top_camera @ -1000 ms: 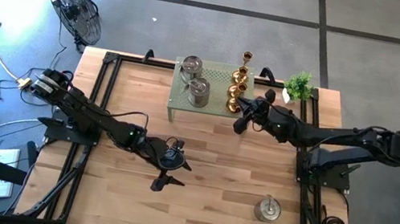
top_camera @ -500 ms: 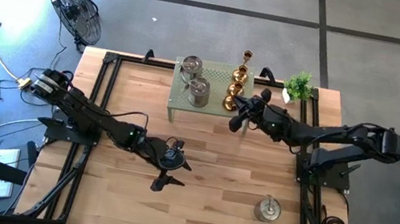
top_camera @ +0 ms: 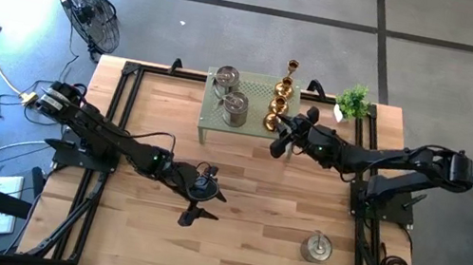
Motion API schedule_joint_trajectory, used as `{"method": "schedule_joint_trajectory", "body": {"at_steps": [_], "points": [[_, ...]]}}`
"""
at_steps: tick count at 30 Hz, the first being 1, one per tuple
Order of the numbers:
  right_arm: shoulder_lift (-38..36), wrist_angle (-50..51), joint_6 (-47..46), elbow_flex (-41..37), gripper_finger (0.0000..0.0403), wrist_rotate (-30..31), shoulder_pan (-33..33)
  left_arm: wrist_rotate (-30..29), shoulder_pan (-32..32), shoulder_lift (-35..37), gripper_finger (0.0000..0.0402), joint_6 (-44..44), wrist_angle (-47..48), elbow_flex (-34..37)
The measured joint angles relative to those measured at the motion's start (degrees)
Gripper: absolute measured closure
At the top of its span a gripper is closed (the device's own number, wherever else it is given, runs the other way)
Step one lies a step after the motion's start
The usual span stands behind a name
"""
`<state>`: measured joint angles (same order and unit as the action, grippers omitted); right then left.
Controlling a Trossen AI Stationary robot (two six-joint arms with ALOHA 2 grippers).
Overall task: Pick & Place candle stick holders
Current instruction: Put the silver scented candle on the shelf
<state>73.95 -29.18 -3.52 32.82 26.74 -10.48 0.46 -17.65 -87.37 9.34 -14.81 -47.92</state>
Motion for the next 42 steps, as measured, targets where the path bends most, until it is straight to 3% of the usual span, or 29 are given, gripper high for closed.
{"method": "schedule_joint_trajectory", "body": {"at_steps": [10,18,25,33,42], "points": [[-0.55,-1.70,-0.82,0.00,0.0225,-4.46,0.44,-0.01,0.00,0.00,0.0131,0.00,0.00,0.00],[-3.20,0.01,1.69,0.02,0.0191,4.61,3.03,0.00,0.00,-0.01,0.0131,0.00,0.01,-0.02],[-6.72,0.71,2.75,0.02,0.0187,7.73,6.11,0.01,0.00,0.00,0.0131,0.00,0.01,-0.02],[-11.10,5.98,9.87,0.04,0.0186,12.85,15.00,0.00,0.00,0.00,0.0131,0.00,0.01,-0.02],[-16.08,10.79,5.12,0.07,0.0187,12.02,29.95,0.01,0.00,0.00,0.0131,0.00,0.02,-0.02]]}}
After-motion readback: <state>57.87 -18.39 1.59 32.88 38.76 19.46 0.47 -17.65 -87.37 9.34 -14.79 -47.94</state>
